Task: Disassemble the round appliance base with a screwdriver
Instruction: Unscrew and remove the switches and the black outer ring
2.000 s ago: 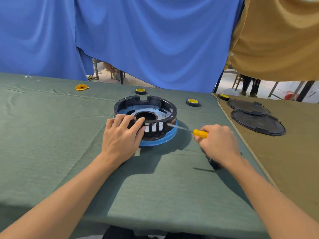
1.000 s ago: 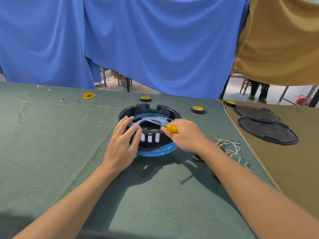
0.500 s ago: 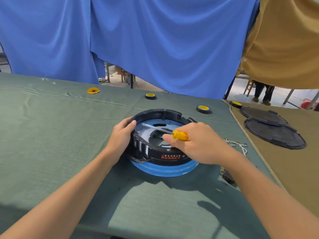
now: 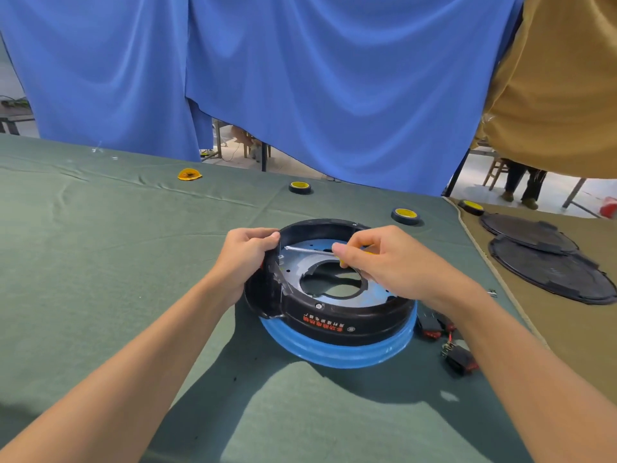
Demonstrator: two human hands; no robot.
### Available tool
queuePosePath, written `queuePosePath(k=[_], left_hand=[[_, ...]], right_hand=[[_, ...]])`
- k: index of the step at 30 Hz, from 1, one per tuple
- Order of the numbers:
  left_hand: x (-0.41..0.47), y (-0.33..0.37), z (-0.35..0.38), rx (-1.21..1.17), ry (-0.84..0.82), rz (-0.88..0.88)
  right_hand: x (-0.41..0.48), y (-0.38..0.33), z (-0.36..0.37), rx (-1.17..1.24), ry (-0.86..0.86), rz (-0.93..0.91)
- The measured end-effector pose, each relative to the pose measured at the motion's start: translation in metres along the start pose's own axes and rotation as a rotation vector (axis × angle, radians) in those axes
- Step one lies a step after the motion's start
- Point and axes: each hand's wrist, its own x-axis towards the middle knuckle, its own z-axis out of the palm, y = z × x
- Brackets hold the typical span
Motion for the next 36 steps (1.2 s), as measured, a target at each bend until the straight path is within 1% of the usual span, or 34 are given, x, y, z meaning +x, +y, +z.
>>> queuePosePath(k=[4, 7, 10, 15, 21, 25, 30, 36], left_hand=[[0.003, 0.003, 0.002, 0.041, -0.122, -0.022], [0.004, 0.004, 0.006, 0.081, -0.172, -0.001], [0.003, 0.001, 0.01, 0.116, -0.175, 0.054], [0.004, -0.003, 0.011, 0.102, -0.138, 0.095], [0.003, -0.004, 0.009, 0.085, -0.166, 0.117], [0.001, -0.002, 0.008, 0.068, -0.173, 0.114], [0.0, -0.002, 0.009, 0.079, -0.171, 0.11], [-0.001, 0.0, 0.01, 0.1, -0.16, 0.099]], right_hand=[[0.012, 0.004, 0.0, -0.191, -0.011, -0.014], [0.017, 0.008, 0.003, -0.22, -0.052, -0.02], [0.022, 0.013, 0.006, -0.237, -0.062, -0.065], [0.027, 0.02, 0.014, -0.187, -0.07, -0.079], [0.028, 0.026, 0.013, -0.109, -0.077, -0.094], [0.026, 0.03, 0.013, 0.012, -0.047, -0.085], [0.03, 0.028, 0.016, -0.007, -0.04, -0.084], [0.033, 0.029, 0.016, 0.071, -0.087, -0.088]])
